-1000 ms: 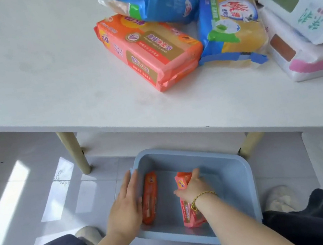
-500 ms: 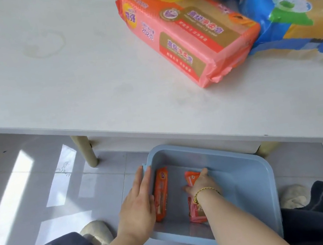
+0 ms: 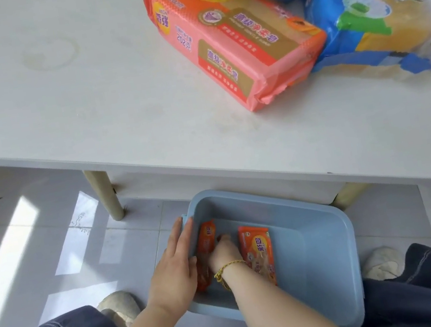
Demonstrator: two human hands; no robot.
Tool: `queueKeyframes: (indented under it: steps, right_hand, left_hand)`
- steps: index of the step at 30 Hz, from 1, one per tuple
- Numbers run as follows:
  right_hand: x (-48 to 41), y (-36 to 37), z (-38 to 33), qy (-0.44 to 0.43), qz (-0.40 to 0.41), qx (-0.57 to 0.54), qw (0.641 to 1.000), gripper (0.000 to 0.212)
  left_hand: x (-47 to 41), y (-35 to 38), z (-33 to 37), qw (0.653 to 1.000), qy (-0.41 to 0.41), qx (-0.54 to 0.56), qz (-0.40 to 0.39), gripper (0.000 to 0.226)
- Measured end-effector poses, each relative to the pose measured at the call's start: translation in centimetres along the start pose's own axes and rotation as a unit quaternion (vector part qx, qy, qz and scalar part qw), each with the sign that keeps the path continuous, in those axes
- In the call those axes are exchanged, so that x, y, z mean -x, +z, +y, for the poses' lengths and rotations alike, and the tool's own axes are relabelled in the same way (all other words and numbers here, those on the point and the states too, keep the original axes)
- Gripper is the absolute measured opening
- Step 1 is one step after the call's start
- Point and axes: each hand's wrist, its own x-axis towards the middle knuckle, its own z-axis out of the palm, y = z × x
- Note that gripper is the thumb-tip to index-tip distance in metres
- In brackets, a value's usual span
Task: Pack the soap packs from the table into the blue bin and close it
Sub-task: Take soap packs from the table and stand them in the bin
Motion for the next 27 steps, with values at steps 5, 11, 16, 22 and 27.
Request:
queueKeyframes:
  steps: [5,11,16,22,27]
  right_hand:
    - [-0.2,-2.0,0.7,0.025,-0.035,-0.009,0.999,0.042]
    - [-0.6,-3.6,2.7,0.06,-0.063,0.12,0.989,0.027]
    - [-0.1,-3.5,3.0,0.004,0.046,0.171,0.984,0.025]
    - [-0.6,-6.6,5.6,0.134,0.15,0.013,0.98,0.04]
    - [-0.6,-4.8,5.3,0.108,0.046,-0.088,0.989,0.034]
  left_hand:
    - [0.2,-0.1,0.4,1.0,-0.018,0.006,0.004,0.07]
    - [0.2,-0.1,0.6,1.0,-0.017,0.006,0.011,0.07]
    - [0.3,0.0,0.4,1.0,-0.019,-0.003,0.012,0.069]
    - [0.3,0.0,0.3,1.0,-0.018,-0.006,0.014,0.068]
    - [0.2,0.1,0.4,1.0,-0.017,-0.017,0.014,0.068]
